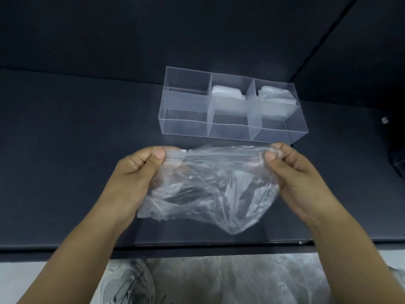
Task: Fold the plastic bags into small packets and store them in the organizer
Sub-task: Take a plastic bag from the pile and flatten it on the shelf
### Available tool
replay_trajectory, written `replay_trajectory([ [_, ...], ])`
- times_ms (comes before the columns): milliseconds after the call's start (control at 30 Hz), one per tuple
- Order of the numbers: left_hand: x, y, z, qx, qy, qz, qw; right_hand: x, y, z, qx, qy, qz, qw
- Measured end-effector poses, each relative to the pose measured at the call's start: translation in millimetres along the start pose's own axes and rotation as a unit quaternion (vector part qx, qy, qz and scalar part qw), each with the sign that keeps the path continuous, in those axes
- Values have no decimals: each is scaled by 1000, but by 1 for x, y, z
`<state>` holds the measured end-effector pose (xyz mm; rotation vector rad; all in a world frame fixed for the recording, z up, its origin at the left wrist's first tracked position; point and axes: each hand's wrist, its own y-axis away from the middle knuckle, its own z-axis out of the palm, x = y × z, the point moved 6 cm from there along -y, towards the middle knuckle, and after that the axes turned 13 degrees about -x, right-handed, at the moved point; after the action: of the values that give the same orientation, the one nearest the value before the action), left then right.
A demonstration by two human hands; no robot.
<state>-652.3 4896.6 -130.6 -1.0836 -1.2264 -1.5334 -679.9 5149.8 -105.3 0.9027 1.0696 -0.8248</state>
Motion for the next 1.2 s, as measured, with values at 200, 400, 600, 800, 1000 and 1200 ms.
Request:
replay_trajectory([
  [200, -3, 3, 4, -82, 25, -22, 996, -30, 8, -13, 133, 59, 19, 989],
  [400, 16, -5, -17, -176, -146, -59, 972, -42, -9, 5, -5, 159, 28, 987],
  [600, 19, -38, 54, -257, -96, -96, 957, -19, -37, 37, -85, 153, 52, 983],
  [800, -6, -44, -13, 74, -11, -111, 991, -14, -18, -44, 121, 238, 80, 960],
  [1000, -28, -35, -43, 159, -12, -122, 980, -3, 0, -27, 36, 231, 26, 972],
  [1200, -35, -35, -48, 169, 2, -100, 980, 17, -36, -2, 41, 374, 11, 926],
])
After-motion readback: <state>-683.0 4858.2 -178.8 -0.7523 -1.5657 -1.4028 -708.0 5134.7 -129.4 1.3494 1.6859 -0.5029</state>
